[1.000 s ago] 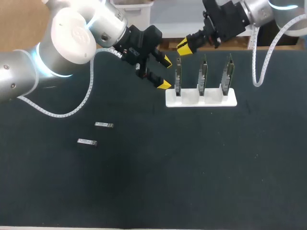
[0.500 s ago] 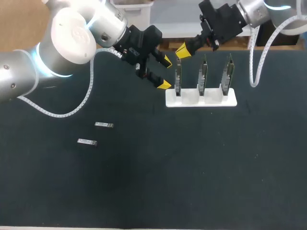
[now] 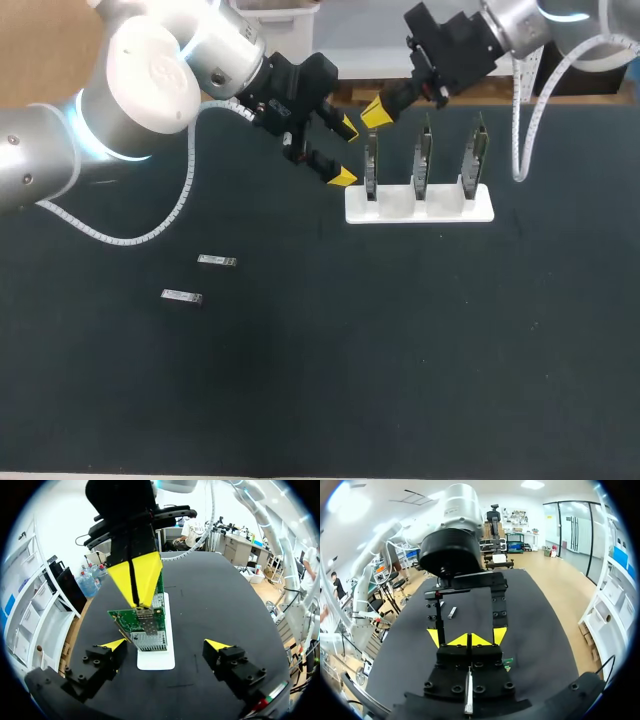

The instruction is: Pick up the optical module with the left hand, and insert it into the network port with the right hand.

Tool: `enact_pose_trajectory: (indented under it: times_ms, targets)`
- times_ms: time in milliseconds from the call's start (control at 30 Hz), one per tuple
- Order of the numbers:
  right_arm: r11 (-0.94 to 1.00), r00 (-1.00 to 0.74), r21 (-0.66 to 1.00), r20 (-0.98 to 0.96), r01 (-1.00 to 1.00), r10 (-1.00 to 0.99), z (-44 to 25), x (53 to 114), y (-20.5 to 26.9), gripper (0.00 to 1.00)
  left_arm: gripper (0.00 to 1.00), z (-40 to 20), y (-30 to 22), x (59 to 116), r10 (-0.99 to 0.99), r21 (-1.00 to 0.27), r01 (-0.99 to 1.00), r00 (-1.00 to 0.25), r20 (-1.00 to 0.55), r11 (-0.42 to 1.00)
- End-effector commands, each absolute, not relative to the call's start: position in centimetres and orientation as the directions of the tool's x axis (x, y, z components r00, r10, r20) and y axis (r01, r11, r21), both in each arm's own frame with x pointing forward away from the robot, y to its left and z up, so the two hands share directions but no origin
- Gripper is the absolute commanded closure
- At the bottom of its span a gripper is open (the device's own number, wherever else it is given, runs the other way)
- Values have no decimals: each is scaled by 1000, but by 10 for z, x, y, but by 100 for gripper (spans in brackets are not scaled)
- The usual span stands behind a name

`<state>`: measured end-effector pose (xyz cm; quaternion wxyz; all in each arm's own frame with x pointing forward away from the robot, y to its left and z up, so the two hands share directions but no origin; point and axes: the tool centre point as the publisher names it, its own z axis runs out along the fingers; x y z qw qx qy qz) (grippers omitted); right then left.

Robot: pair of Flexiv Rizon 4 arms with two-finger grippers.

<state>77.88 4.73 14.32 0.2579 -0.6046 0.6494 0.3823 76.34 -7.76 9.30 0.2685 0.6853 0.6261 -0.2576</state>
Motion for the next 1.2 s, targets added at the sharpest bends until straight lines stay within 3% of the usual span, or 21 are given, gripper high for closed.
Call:
enact_pose_trajectory:
  times_ms: [33, 500, 900, 1200]
  targets:
    - [-19, -145, 191, -804, -981, -577, 139, 781, 45, 100, 0, 93, -77, 762, 721, 47, 997, 82, -688, -69]
    - [-18, -157, 204, -806, -979, -570, 133, 778, 46, 100, 0, 93, -77, 762, 721, 47, 997, 82, -688, -69]
    - [-6, -81, 98, -850, -995, -520, 168, 777, 40, 100, 0, 93, -77, 762, 721, 47, 997, 82, -688, -69]
    - [30, -40, 30, -868, -999, -495, 180, 770, 6, 100, 0, 93, -77, 762, 721, 47, 997, 82, -688, -69]
